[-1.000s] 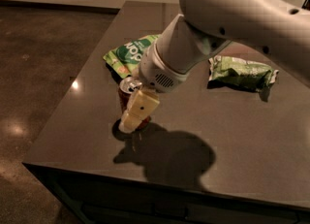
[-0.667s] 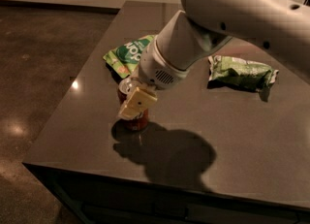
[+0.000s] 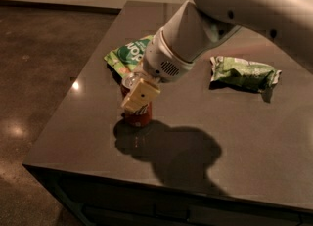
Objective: Pick coke can
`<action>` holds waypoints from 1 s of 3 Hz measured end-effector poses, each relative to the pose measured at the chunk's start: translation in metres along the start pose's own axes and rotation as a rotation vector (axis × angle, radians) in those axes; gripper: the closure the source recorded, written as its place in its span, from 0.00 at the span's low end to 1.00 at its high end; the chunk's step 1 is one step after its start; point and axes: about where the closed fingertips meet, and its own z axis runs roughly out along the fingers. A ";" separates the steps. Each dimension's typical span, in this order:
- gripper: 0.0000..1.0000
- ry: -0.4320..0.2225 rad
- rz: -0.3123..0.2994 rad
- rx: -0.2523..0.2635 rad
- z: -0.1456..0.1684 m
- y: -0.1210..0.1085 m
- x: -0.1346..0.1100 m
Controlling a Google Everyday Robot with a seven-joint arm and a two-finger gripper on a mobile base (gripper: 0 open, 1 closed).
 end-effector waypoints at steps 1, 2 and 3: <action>1.00 0.004 -0.015 0.010 -0.025 -0.014 -0.007; 1.00 0.010 -0.071 0.037 -0.071 -0.034 -0.025; 1.00 0.009 -0.075 0.040 -0.074 -0.035 -0.026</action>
Offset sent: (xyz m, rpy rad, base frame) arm 0.0391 -0.0329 0.0905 -0.0174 -0.0950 0.0313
